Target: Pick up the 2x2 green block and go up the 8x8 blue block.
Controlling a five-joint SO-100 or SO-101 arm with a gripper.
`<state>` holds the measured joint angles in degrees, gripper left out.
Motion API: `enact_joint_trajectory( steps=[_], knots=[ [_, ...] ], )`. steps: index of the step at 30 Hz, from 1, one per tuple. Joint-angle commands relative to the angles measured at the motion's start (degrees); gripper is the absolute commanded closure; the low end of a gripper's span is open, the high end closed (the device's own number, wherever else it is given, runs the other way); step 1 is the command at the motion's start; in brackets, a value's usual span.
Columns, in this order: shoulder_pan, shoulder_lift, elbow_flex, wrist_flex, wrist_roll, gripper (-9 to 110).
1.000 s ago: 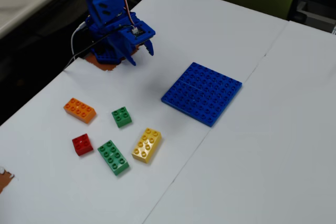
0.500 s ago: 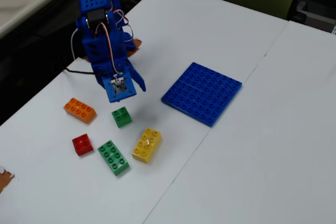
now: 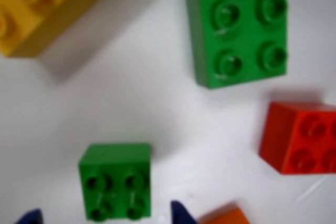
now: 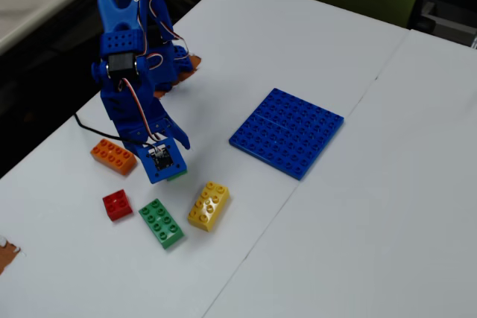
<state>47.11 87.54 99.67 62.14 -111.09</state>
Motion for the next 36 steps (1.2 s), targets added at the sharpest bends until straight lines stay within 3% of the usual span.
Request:
enact_joint_trajectory(
  steps=[1,14,36],
  knots=[
    [-0.7,-0.88,-1.49,-2.2,0.97,72],
    [-1.32,-1.58,5.19,-10.72,0.44,75],
    [-2.55,2.64,9.23,-11.87,1.76,83]
  ],
)
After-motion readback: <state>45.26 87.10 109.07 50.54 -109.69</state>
